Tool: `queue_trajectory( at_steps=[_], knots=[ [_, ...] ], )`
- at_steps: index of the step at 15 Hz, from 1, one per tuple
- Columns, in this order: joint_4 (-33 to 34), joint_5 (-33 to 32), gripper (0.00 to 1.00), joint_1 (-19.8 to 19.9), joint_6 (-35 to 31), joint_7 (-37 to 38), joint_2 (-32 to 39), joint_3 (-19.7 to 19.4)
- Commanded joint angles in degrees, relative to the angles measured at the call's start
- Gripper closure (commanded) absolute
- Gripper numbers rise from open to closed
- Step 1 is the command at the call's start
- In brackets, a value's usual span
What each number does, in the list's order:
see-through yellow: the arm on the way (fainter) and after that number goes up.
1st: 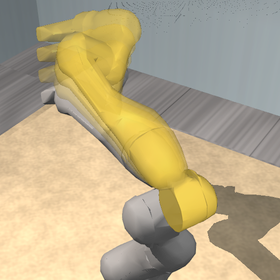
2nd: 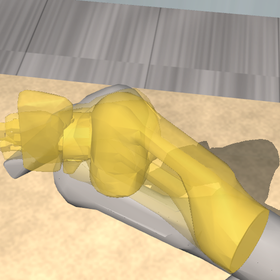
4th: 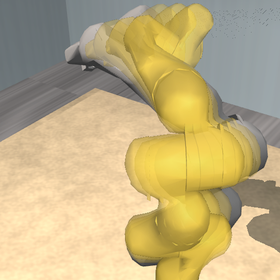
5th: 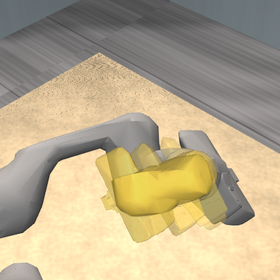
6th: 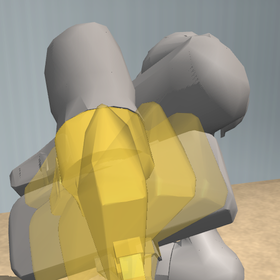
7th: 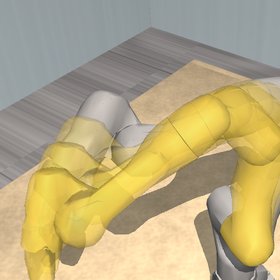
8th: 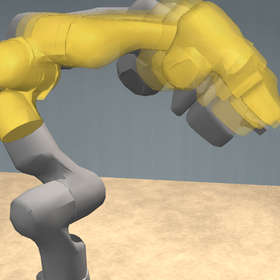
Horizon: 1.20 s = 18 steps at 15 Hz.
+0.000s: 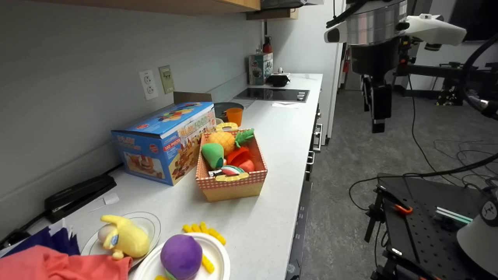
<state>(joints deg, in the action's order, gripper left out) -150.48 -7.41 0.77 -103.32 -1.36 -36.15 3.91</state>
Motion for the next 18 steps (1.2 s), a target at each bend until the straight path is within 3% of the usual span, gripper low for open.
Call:
queue_trajectory(
  at_steps=[1,13,18],
  knots=[
    [0.1,-0.4,0.00,-0.9,0.1,0.4,0.1,-0.8],
    [0.1,-0.4,0.00,-0.9,0.1,0.4,0.1,-0.8],
    [0.7,-2.4,0.00,-0.1,-1.4,6.9,-5.1,1.6]
  ],
)
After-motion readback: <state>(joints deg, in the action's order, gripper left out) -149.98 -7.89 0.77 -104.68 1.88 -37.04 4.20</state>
